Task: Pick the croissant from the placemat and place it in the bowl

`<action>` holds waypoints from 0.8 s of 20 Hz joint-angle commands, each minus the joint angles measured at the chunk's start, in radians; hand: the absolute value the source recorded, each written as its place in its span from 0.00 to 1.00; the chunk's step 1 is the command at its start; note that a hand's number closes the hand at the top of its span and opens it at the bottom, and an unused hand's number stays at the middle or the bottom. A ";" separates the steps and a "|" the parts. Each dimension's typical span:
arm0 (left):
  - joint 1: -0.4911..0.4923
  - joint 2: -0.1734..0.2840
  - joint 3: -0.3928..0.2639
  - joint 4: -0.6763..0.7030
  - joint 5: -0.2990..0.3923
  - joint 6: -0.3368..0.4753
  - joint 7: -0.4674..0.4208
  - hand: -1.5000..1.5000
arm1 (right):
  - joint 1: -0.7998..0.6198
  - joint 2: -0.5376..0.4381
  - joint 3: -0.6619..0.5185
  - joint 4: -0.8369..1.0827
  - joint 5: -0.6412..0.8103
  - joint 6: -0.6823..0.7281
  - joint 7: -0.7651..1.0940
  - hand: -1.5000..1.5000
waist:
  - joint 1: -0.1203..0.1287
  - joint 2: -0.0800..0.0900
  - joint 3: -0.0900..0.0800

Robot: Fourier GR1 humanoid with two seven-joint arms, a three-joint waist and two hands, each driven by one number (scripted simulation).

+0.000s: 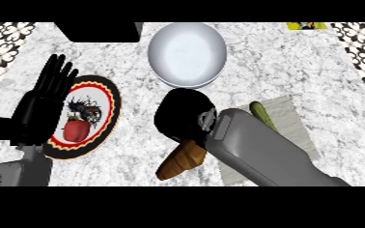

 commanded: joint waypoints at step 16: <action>-0.039 0.022 0.025 -0.024 0.019 -0.015 0.058 0.50 | -0.458 0.132 -0.402 0.334 0.031 -0.213 0.190 1.00 | 0.016 0.005 0.000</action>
